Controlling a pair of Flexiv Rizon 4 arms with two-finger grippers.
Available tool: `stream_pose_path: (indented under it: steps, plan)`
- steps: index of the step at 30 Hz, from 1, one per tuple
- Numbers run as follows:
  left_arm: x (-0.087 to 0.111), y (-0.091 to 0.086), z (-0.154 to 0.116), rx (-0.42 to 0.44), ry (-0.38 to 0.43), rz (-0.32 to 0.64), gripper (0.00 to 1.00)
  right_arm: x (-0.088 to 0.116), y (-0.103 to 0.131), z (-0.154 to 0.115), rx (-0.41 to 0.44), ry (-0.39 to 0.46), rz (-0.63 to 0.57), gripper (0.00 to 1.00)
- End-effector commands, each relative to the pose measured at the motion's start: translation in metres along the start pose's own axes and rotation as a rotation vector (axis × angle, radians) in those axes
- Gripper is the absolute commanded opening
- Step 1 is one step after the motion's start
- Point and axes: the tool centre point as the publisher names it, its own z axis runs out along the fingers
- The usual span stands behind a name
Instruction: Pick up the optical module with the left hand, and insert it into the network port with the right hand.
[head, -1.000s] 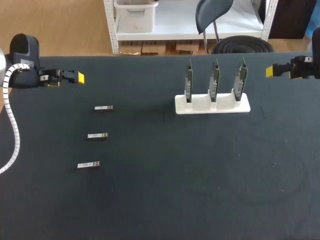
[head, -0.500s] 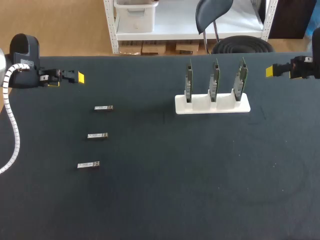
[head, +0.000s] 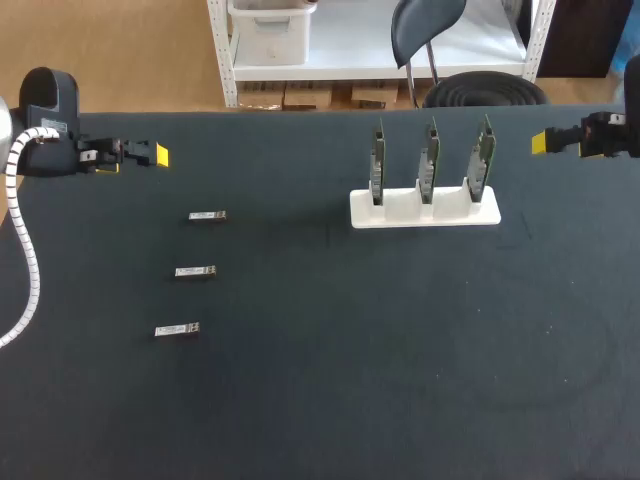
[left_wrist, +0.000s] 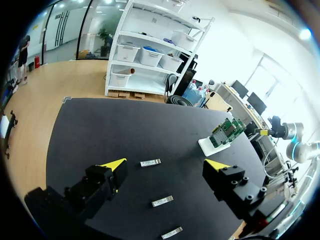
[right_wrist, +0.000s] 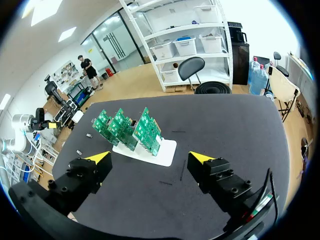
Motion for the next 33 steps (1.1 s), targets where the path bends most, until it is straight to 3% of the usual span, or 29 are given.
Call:
stream_pose_path:
  steps: [1,12,17,23,24,25,27,29,33]
  plan:
    - [-0.001,-0.001,-0.001,-0.005,0.005,-0.001,1.00,0.001,0.002,-0.002,0.006,-0.001,0.001,1.00]
    - [-0.001,-0.001,-0.001,-0.005,0.005,-0.001,1.00,0.001,0.002,-0.002,0.006,-0.001,0.001,1.00]
    - [-0.008,0.011,0.001,-0.028,0.043,0.072,1.00,0.001,0.002,-0.002,0.006,-0.001,0.001,1.00]
    - [-0.024,0.038,0.014,-0.002,0.177,0.316,1.00,0.001,0.002,-0.002,0.006,-0.001,0.001,1.00]
    - [-0.027,0.042,0.018,0.036,0.238,0.366,1.00,0.001,0.002,-0.002,0.006,-0.001,0.001,1.00]
    - [-0.030,0.045,0.020,0.030,0.227,0.428,1.00,0.001,0.002,-0.002,0.006,-0.001,0.001,1.00]
    - [-0.035,0.051,0.025,0.055,0.279,0.562,1.00,0.001,0.002,-0.002,0.006,-0.001,0.001,1.00]
    - [-0.042,0.058,0.033,0.004,0.312,0.641,1.00,0.001,0.002,-0.002,0.006,-0.001,0.001,1.00]
    - [-0.047,0.067,0.046,0.024,0.424,0.767,1.00,0.001,0.002,-0.002,0.006,-0.001,0.001,1.00]
